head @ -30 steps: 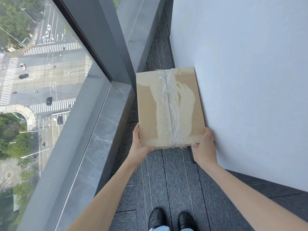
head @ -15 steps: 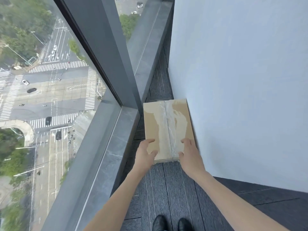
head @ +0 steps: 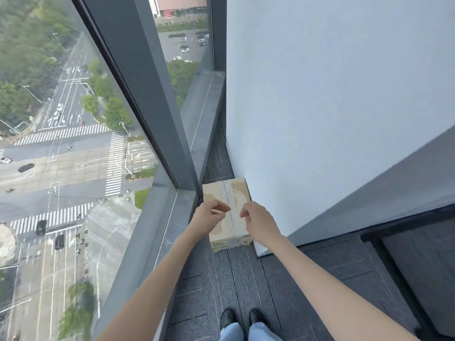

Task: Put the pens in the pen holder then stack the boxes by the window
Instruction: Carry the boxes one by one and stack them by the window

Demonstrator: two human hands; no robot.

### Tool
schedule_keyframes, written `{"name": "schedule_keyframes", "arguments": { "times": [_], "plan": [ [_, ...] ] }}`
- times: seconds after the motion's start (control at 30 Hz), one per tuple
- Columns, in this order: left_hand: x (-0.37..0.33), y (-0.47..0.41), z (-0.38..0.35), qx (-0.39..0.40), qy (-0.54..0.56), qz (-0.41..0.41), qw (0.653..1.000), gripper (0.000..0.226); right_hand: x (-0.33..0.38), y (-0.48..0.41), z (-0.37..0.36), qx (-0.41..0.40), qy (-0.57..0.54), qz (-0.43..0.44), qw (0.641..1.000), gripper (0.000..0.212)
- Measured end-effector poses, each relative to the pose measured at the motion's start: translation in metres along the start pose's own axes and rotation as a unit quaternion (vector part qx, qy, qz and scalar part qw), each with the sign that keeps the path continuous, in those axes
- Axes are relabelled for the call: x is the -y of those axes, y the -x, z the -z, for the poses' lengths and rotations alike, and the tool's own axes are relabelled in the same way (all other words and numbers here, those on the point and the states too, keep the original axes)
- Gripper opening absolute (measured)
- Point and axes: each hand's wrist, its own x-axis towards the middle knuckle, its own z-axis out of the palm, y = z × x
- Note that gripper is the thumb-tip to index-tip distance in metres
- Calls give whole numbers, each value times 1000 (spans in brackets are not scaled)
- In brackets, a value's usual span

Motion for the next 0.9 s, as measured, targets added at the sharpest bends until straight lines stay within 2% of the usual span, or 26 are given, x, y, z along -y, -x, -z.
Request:
{"name": "schedule_keyframes", "arguments": {
  "times": [0.23,0.43,0.67,0.9],
  "plan": [
    [-65,62,-12,55,-10,-14,998,18,11,78,57,-19,-5,-10,1000,37],
    [-108,108,-69,94,-35,-35,994,20,-18,156,96,-27,-4,-11,1000,35],
    [-156,168,-186,137,-62,-66,986,19,-110,268,141,-64,2,-40,997,33],
    [-210,246,-355,183,-74,-96,976,19,-237,421,190,-114,-27,-78,990,33]
  ]
}}
